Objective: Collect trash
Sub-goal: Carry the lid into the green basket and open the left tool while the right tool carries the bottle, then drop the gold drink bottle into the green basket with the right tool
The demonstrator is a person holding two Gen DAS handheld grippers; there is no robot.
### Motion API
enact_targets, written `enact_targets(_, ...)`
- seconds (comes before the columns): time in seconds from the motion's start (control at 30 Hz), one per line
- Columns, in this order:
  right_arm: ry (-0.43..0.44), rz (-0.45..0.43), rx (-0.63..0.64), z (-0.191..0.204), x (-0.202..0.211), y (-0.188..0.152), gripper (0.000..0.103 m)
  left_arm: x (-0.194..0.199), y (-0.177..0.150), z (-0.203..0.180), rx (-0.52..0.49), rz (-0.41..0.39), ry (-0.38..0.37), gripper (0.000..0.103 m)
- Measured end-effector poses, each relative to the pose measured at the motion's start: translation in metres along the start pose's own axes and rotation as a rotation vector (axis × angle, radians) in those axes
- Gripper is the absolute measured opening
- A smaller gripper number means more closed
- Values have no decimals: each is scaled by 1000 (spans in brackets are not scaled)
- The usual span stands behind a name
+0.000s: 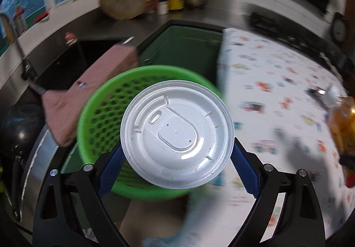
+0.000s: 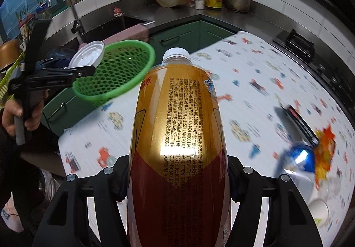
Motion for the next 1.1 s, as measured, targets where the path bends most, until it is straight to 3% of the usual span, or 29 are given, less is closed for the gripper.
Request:
enact_targets(0.33, 56, 23, 39, 33, -49, 50, 62, -53, -7, 52, 82, 110, 76, 91)
enact_targets(0.47, 81, 34, 53, 47, -69, 69, 62, -59, -13, 63, 110, 131, 71, 92)
enact_targets(1.1, 131, 63, 99, 97, -144, 124, 62, -25, -41, 102, 206, 74, 114, 96)
Point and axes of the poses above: each gripper's, at about its wrist camera, not at the fingertips, and x roughly against the way its jaws point, z to its left, y to its top, the point moved 3 cm from there along -x, roughly the way its jaws point, and after that the axes turned 9 degrees about y, right-handed, at the moved point
